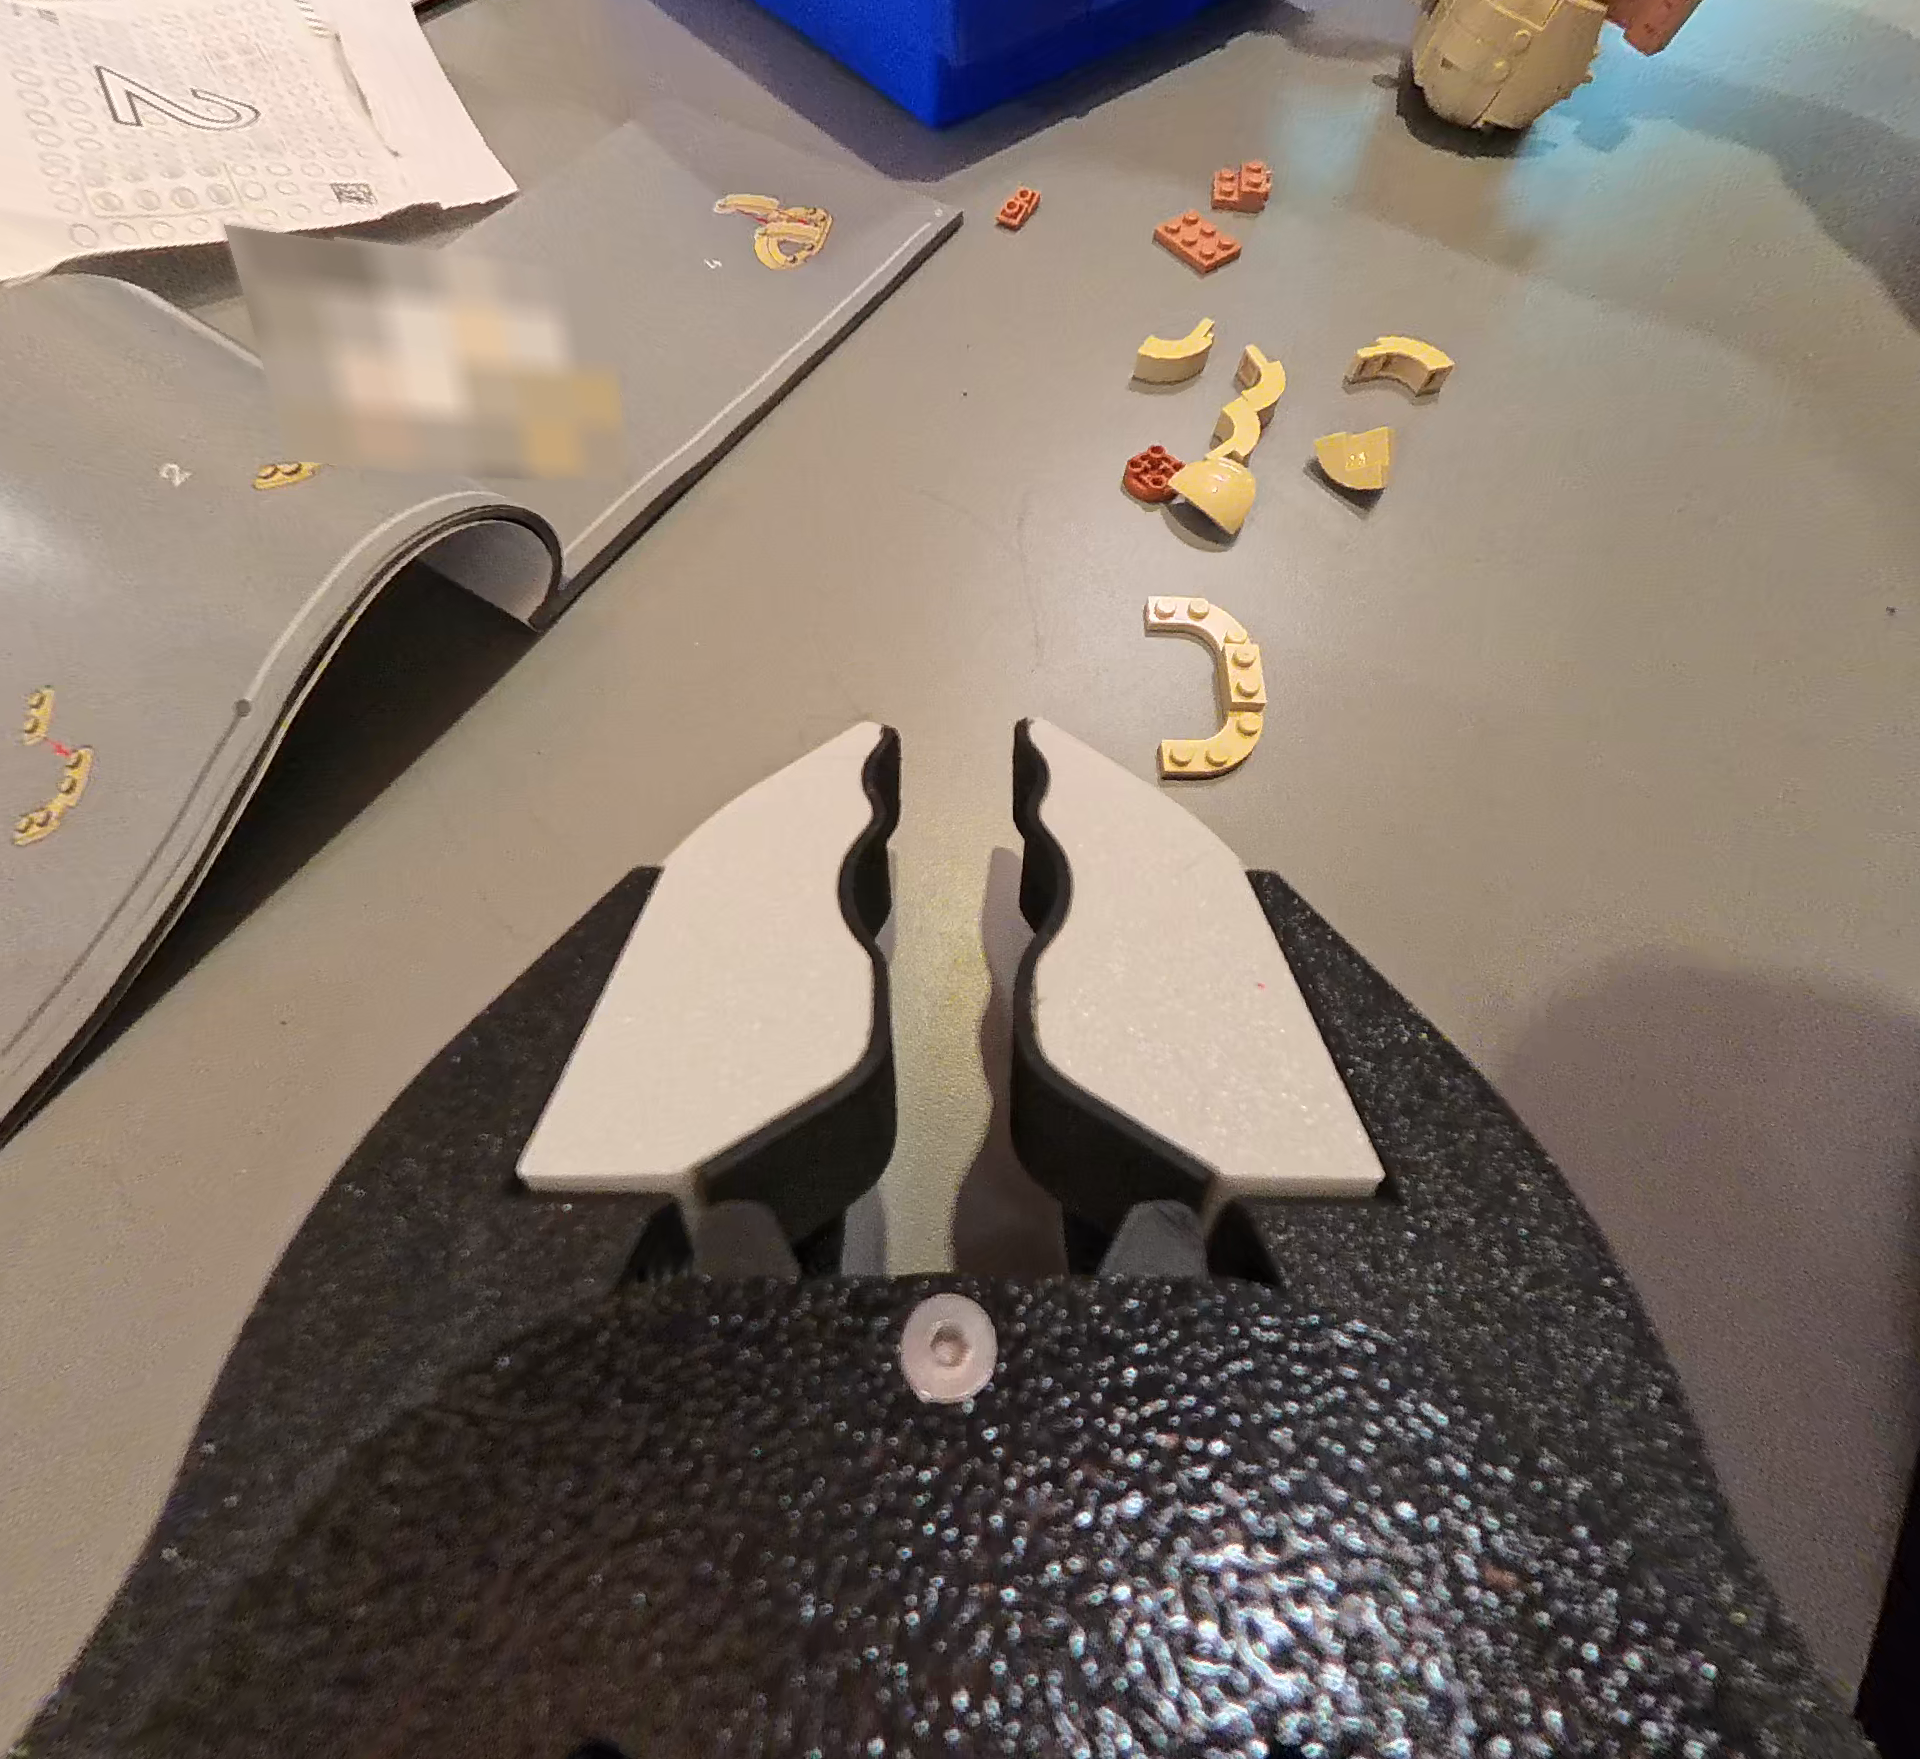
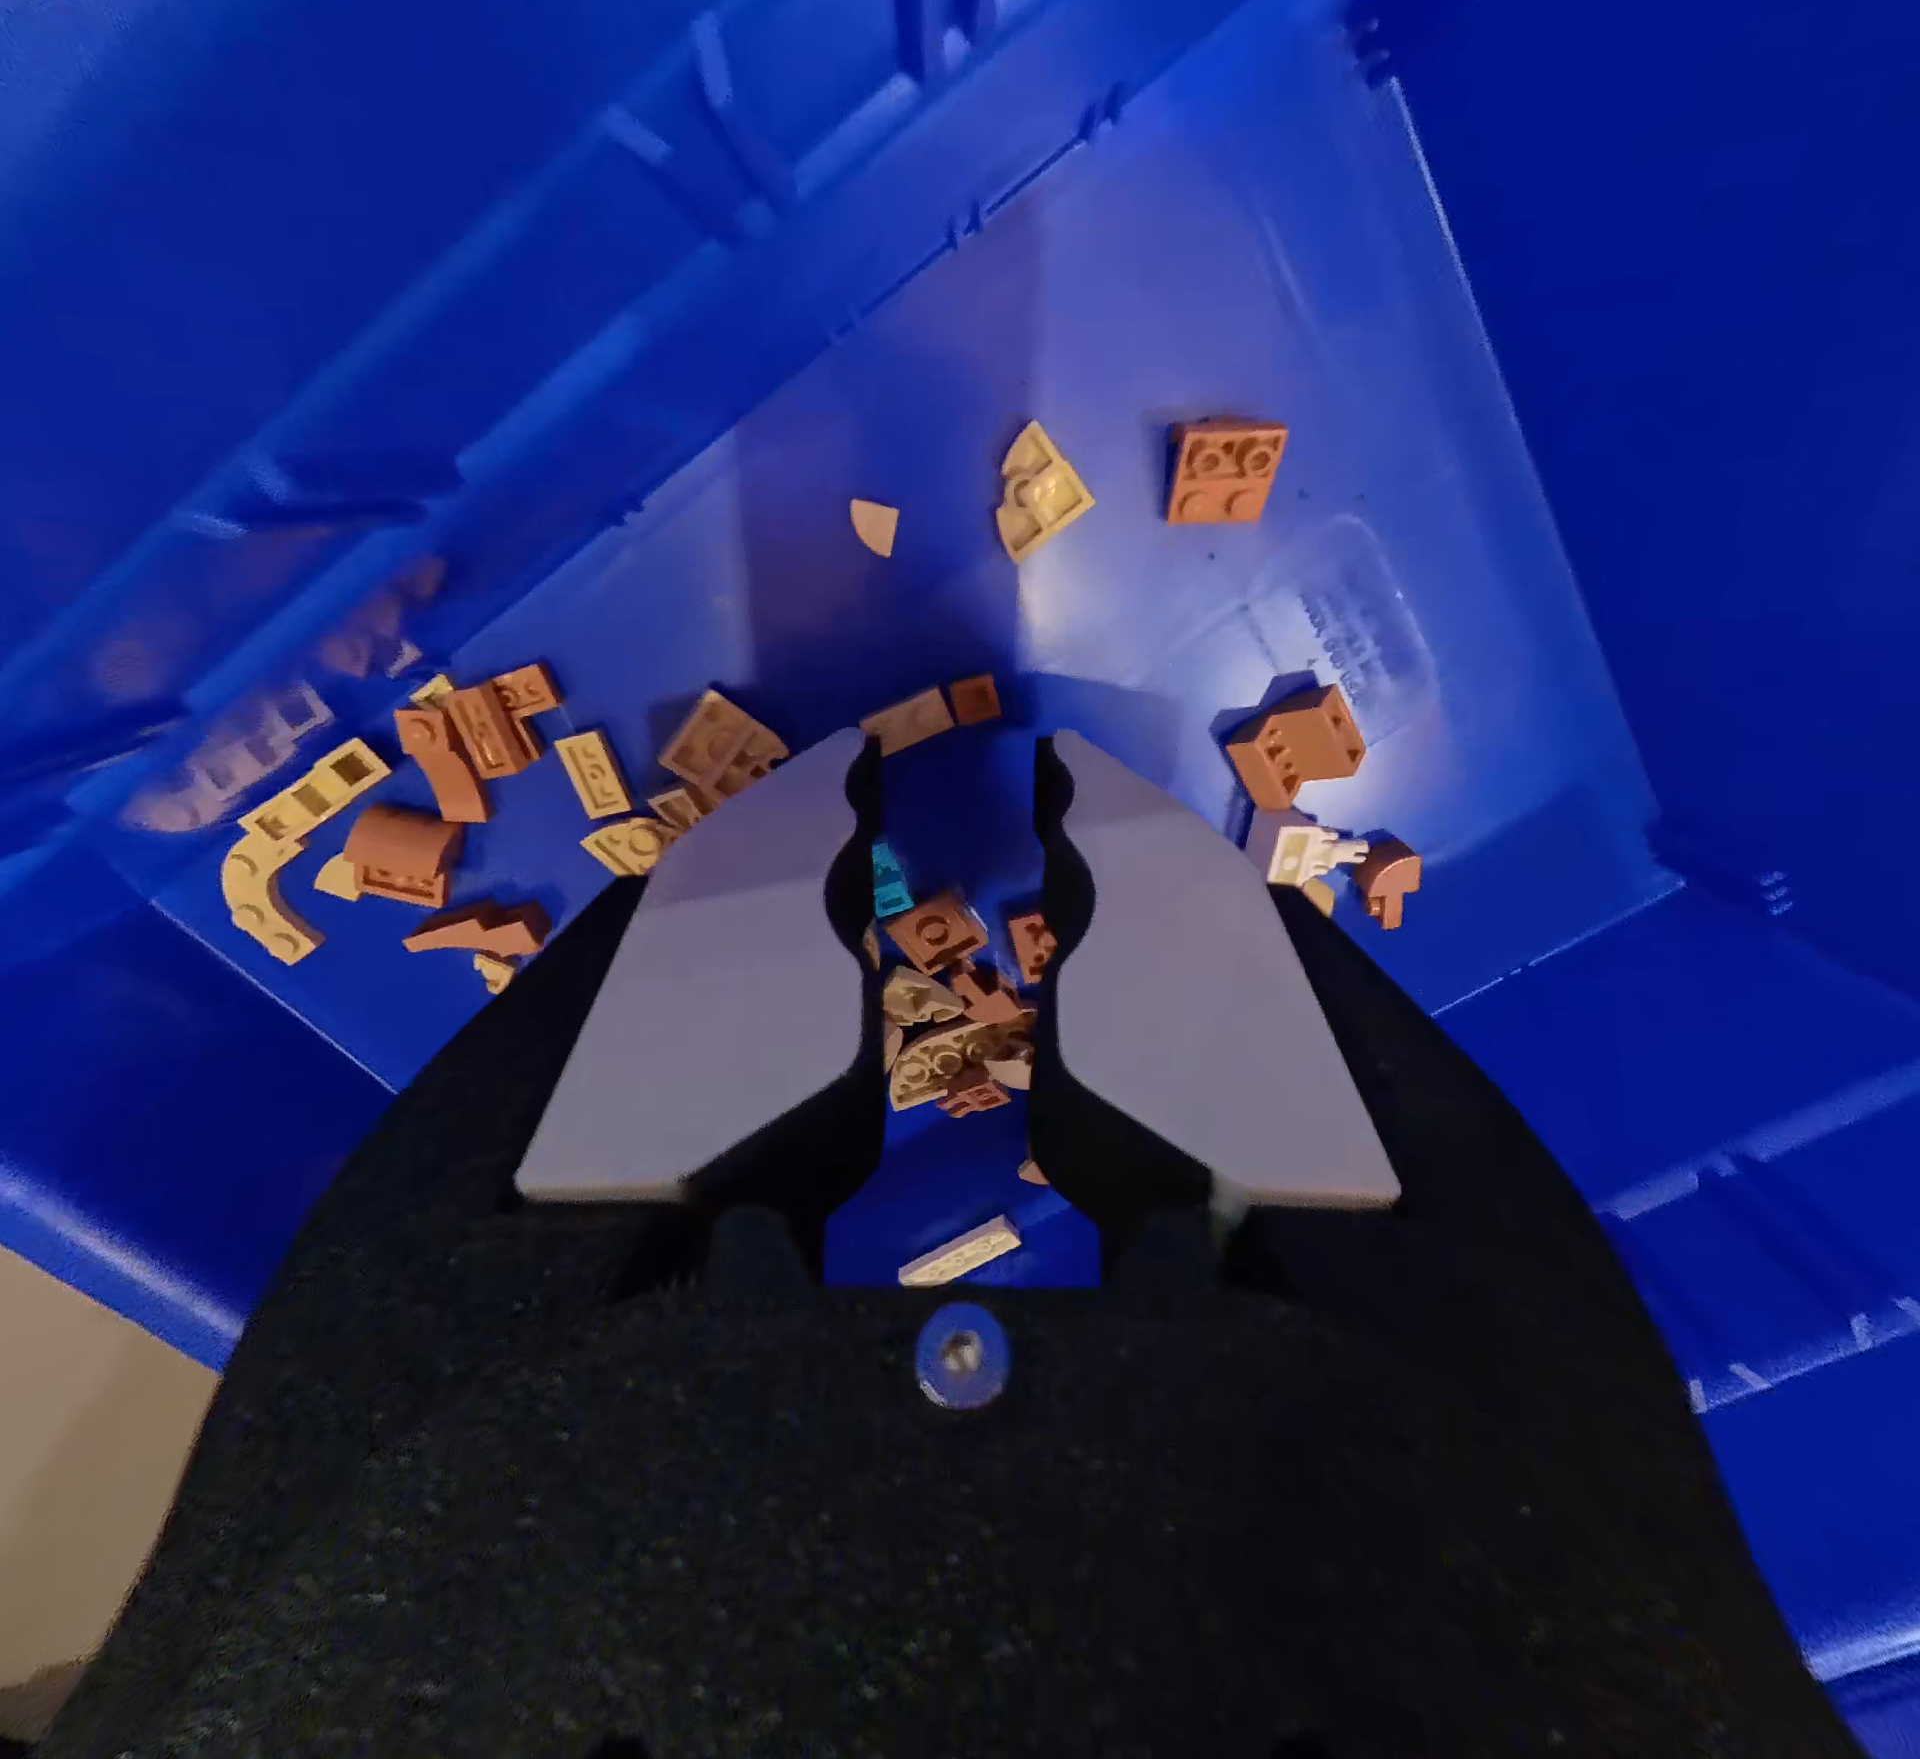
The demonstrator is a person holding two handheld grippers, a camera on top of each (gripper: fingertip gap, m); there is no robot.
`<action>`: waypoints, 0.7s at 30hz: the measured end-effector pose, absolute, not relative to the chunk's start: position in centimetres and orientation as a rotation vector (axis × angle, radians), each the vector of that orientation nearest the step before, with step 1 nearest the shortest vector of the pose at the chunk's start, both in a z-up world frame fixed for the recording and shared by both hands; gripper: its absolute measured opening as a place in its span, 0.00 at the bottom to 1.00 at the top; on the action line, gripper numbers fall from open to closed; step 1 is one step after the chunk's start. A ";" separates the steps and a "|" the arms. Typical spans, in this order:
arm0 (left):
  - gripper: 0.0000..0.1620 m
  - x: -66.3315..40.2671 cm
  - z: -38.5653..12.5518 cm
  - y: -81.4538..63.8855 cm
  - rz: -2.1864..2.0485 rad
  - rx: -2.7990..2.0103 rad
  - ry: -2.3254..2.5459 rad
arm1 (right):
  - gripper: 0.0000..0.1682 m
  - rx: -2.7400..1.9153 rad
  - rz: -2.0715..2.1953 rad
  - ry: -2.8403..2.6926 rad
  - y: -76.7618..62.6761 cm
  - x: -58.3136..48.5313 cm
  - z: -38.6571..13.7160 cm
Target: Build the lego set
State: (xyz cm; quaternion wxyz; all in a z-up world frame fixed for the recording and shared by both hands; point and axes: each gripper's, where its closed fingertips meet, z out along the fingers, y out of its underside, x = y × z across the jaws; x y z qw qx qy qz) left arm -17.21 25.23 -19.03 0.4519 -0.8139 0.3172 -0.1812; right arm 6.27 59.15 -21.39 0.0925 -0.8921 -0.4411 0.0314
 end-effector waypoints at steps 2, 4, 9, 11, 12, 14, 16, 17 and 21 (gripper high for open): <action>0.12 -17.2 -19.0 25.2 -0.443 -2.008 0.787 | 0.17 -2.662 0.097 -1.289 59.3 6.4 -21.6; 0.12 -17.2 -19.1 25.2 -0.440 -2.010 0.790 | 0.18 -2.671 0.107 -1.281 59.4 6.3 -21.8; 0.12 -17.2 -19.1 25.2 -0.438 -2.013 0.789 | 0.18 -2.665 0.105 -1.242 60.2 6.3 -21.7; 0.12 -17.2 -19.1 25.2 -0.438 -2.013 0.788 | 0.18 -2.668 0.127 -1.213 60.4 6.2 -21.6; 0.12 -17.2 -19.1 25.2 -0.439 -2.014 0.788 | 0.17 -2.666 0.139 -1.198 60.5 6.2 -21.5; 0.12 -17.2 -19.1 25.2 -0.439 -2.014 0.788 | 0.16 -2.666 0.160 -1.174 60.6 6.1 -21.3; 0.12 -17.2 -19.1 25.2 -0.438 -2.015 0.790 | 0.15 -2.669 0.156 -1.164 60.6 6.1 -21.2; 0.12 -17.2 -19.1 25.2 -0.437 -2.014 0.791 | 0.15 -2.675 0.162 -1.166 60.5 6.1 -21.3; 0.12 -17.2 -19.1 25.2 -0.433 -2.011 0.795 | 0.14 -2.699 0.161 -1.185 60.1 6.5 -21.7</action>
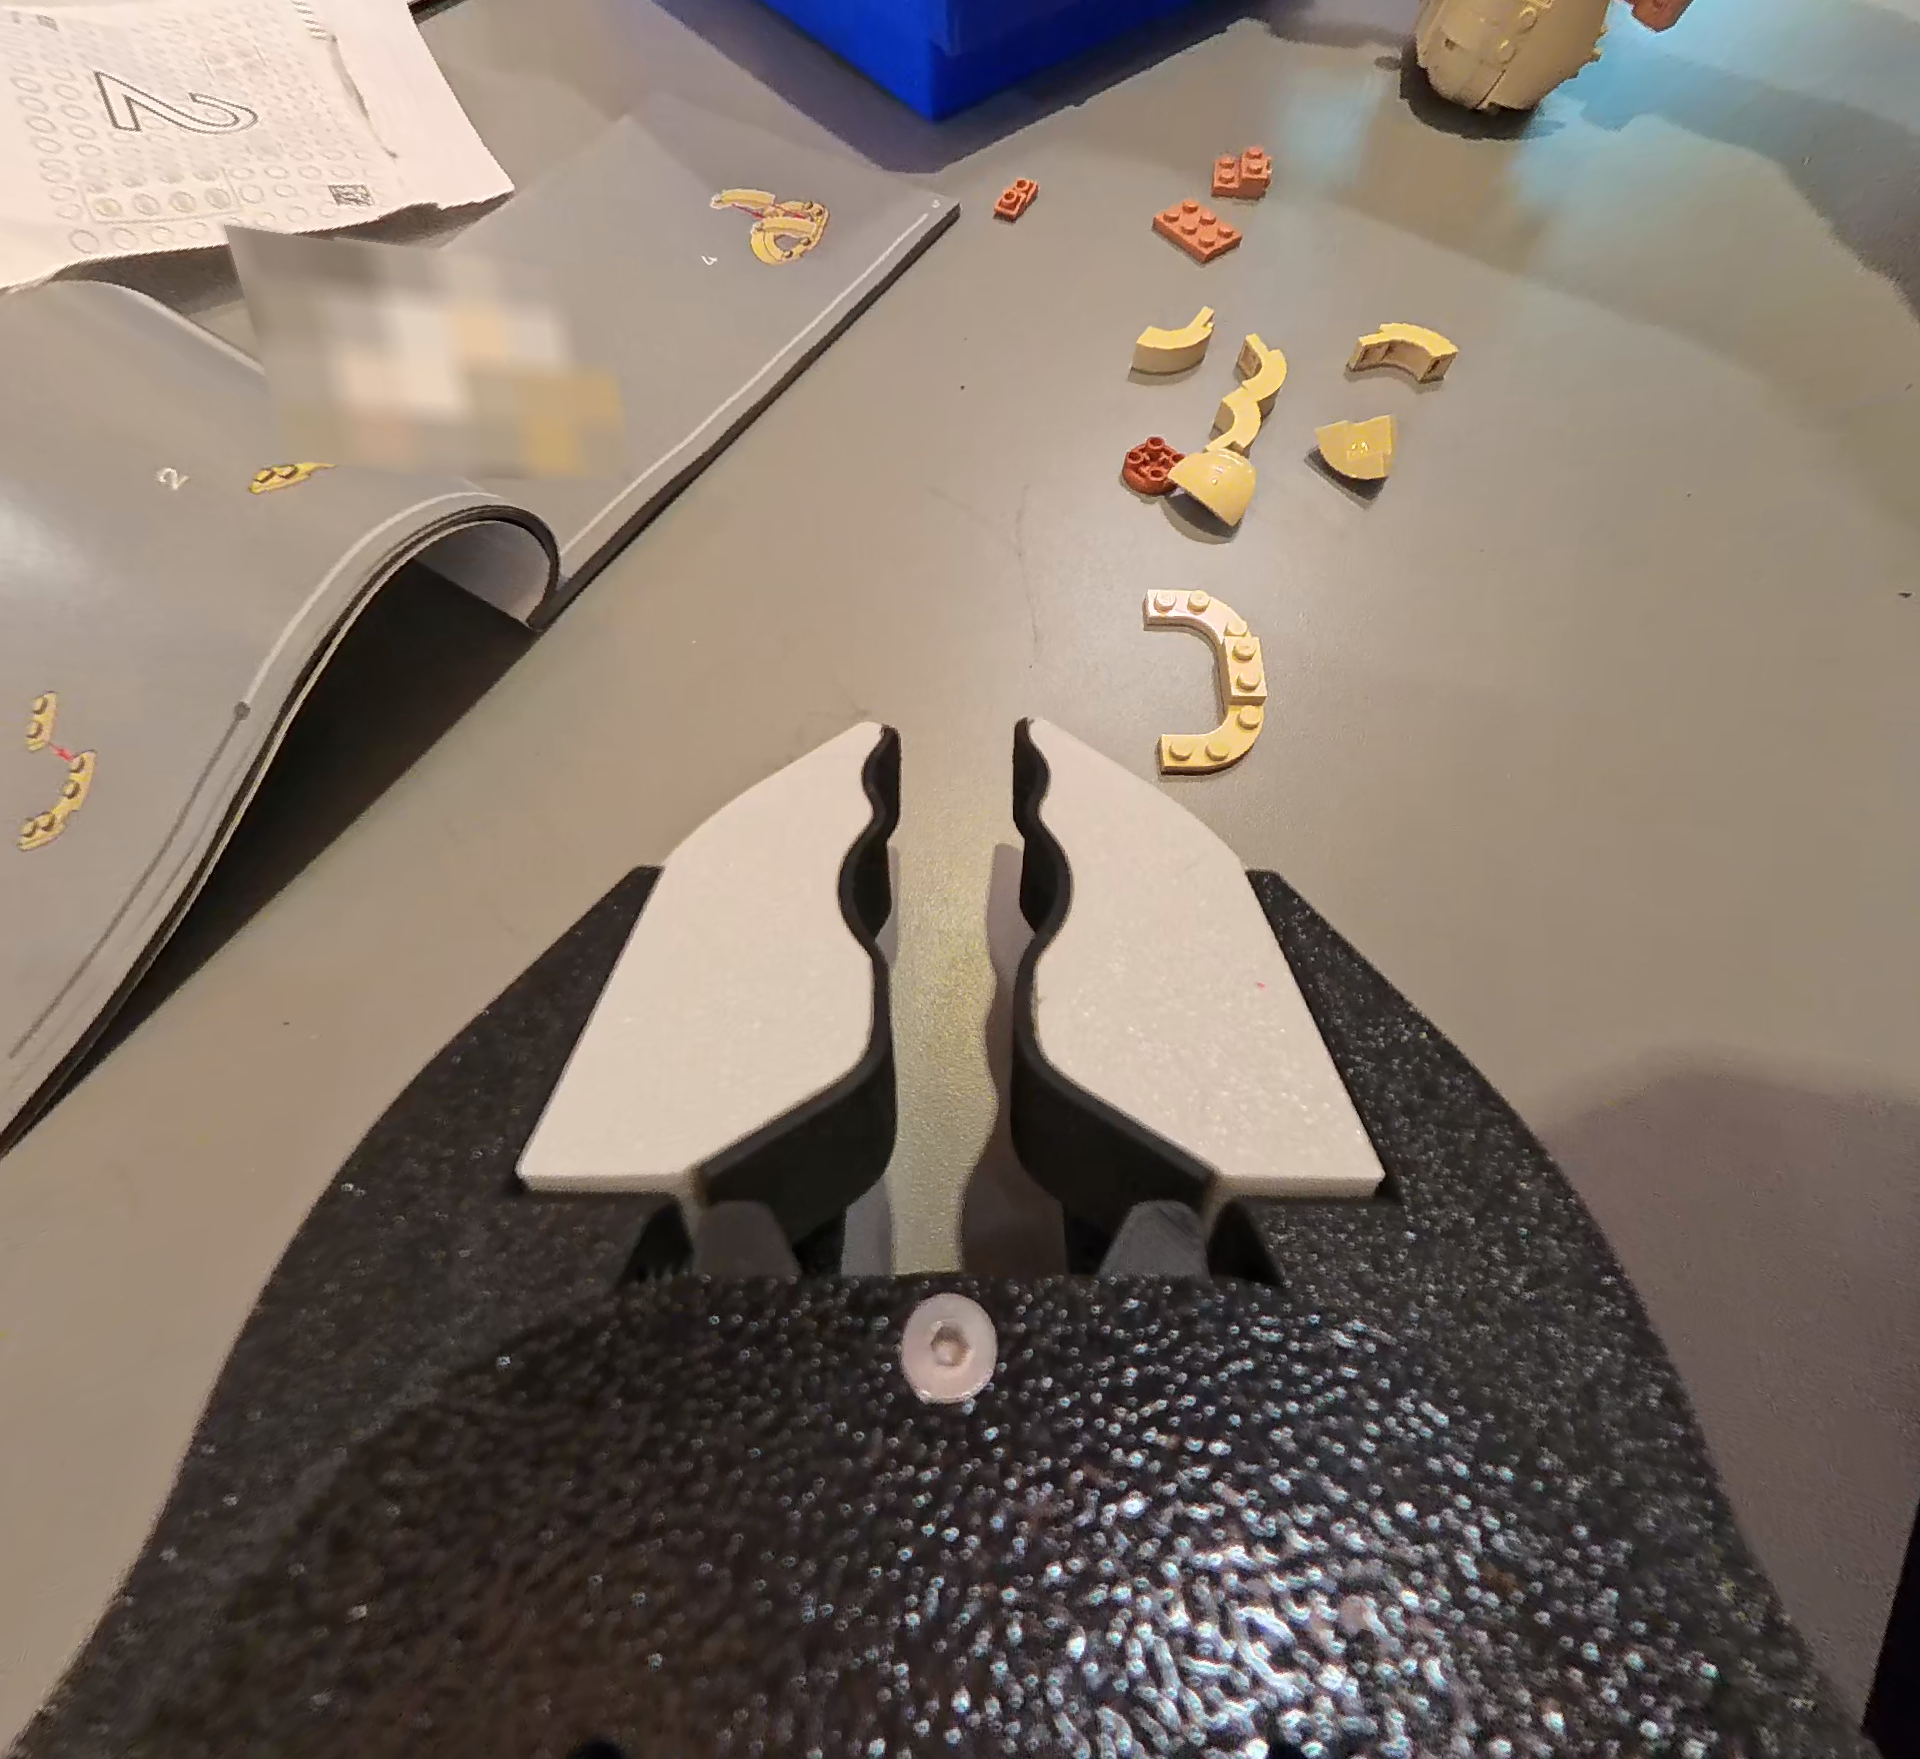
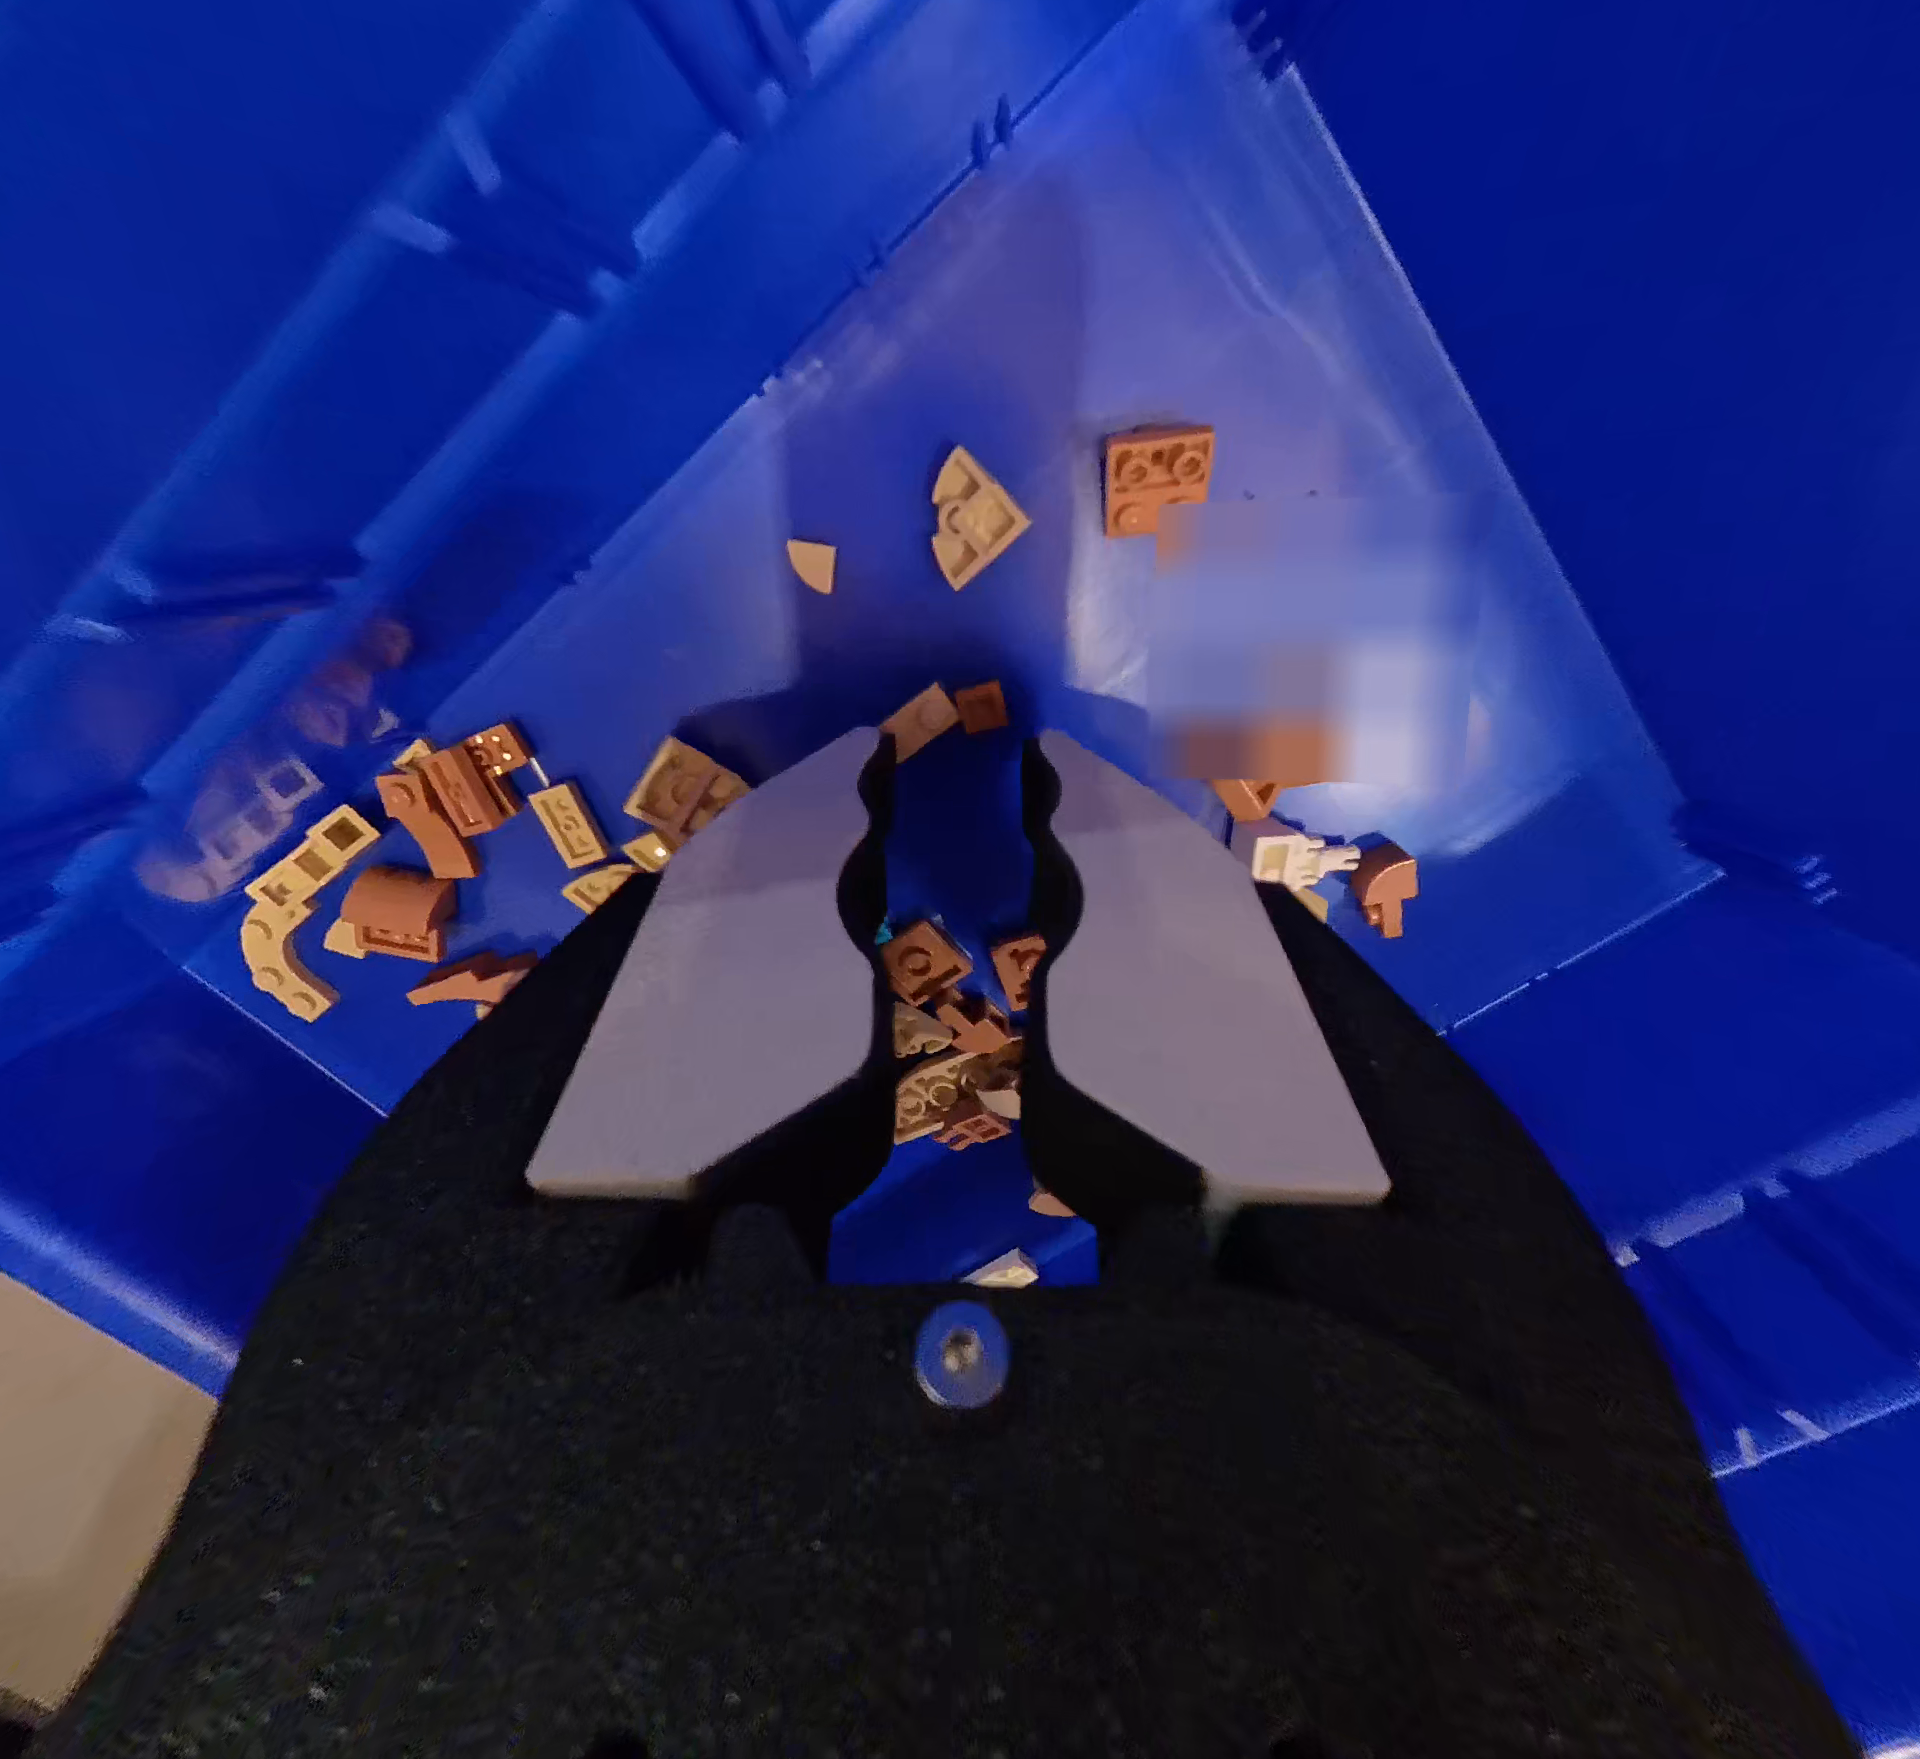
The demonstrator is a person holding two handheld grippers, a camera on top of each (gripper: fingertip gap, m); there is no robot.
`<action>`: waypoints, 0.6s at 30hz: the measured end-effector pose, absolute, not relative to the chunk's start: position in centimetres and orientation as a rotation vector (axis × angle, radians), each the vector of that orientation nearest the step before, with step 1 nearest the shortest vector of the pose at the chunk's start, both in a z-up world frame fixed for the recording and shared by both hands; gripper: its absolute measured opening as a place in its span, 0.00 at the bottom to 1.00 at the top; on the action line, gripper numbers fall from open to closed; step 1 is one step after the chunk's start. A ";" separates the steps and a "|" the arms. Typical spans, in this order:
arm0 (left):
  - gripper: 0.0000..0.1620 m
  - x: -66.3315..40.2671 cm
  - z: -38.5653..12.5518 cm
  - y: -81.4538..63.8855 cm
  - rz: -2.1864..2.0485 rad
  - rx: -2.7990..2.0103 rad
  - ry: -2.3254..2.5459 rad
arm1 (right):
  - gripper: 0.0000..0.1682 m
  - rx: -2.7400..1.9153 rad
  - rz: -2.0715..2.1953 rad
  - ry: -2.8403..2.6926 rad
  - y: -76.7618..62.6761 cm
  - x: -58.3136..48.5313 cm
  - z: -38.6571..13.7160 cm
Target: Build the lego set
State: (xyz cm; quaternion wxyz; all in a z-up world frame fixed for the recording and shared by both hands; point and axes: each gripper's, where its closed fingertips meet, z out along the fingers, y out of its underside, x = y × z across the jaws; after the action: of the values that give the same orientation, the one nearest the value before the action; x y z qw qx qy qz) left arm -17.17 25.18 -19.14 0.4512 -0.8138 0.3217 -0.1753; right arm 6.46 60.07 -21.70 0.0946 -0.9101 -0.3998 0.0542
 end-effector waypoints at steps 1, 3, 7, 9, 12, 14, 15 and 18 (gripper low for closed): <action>0.12 -17.2 -19.1 25.2 -0.433 -2.011 0.796 | 0.13 -2.704 0.166 -1.192 60.0 6.6 -21.8; 0.12 -17.1 -19.1 25.2 -0.432 -2.009 0.797 | 0.10 -2.711 0.172 -1.205 59.8 6.9 -21.8; 0.12 -17.1 -19.2 25.1 -0.431 -2.010 0.800 | 0.11 -2.716 0.174 -1.202 60.0 7.7 -21.4; 0.12 -17.1 -19.2 25.2 -0.430 -2.011 0.802 | 0.12 -2.706 0.211 -1.203 59.9 7.4 -21.0; 0.12 -17.1 -19.2 25.2 -0.430 -2.013 0.802 | 0.13 -2.679 0.241 -1.228 59.7 6.9 -20.6; 0.12 -17.1 -19.2 25.2 -0.429 -2.013 0.802 | 0.15 -2.679 0.223 -1.236 59.7 6.9 -20.7; 0.12 -17.1 -19.2 25.2 -0.429 -2.013 0.802 | 0.15 -2.683 0.222 -1.240 59.7 6.9 -20.8; 0.12 -17.2 -19.2 25.2 -0.428 -2.011 0.800 | 0.16 -2.677 0.262 -1.246 59.5 6.5 -20.6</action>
State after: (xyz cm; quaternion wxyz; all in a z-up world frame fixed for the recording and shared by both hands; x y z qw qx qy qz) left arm -17.16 25.17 -19.19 0.4506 -0.8137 0.3237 -0.1733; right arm 6.47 59.49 -20.60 0.0885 -0.8995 -0.4187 0.0882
